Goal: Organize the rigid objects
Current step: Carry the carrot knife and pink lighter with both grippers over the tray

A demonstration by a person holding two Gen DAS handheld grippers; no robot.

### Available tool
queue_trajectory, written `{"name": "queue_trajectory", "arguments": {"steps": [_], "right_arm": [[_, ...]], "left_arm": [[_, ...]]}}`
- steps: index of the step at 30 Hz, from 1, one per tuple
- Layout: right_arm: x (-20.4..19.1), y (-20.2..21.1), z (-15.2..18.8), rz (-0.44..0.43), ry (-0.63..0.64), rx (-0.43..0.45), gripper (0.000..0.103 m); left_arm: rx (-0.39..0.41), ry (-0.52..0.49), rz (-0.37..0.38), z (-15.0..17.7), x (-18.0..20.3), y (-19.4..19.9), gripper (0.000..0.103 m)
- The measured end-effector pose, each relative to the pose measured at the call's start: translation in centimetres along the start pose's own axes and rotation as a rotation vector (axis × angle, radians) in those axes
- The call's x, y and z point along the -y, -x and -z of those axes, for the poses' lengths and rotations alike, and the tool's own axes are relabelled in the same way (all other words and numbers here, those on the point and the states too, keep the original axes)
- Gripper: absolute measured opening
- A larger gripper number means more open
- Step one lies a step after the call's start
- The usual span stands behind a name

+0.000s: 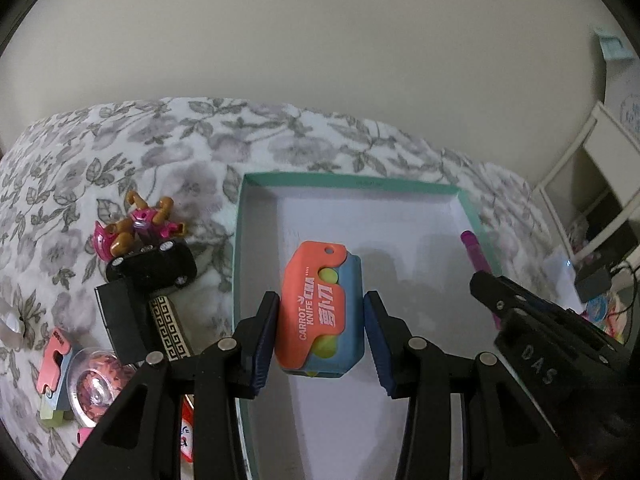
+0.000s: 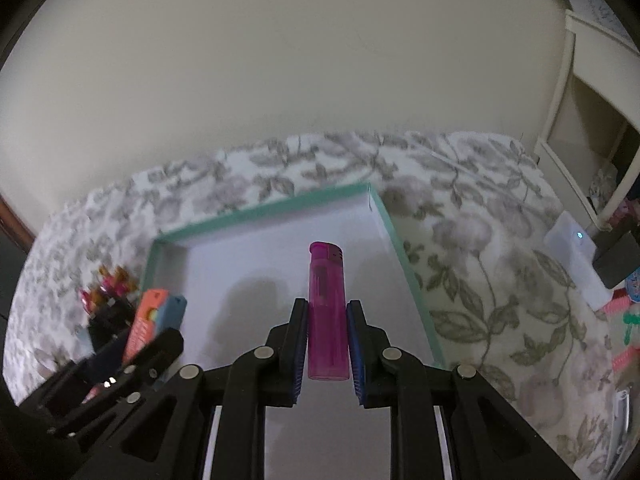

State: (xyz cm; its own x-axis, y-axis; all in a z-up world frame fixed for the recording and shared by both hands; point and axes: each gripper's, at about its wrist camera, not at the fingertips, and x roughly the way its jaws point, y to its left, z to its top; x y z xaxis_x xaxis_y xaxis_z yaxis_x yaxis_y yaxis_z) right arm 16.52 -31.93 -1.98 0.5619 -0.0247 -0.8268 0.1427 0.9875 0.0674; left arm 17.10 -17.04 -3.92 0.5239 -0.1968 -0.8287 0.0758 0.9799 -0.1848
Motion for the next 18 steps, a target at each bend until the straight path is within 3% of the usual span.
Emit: {"name": "queue_trajectory", "arguments": {"steps": [18], "right_arm": [[0.3, -3.3, 2.4, 0.028, 0.013, -0.113, 0.021]], "left_arm": [[-0.077, -0.036, -0.039, 1.5, -0.1, -2.4, 0.045]]}}
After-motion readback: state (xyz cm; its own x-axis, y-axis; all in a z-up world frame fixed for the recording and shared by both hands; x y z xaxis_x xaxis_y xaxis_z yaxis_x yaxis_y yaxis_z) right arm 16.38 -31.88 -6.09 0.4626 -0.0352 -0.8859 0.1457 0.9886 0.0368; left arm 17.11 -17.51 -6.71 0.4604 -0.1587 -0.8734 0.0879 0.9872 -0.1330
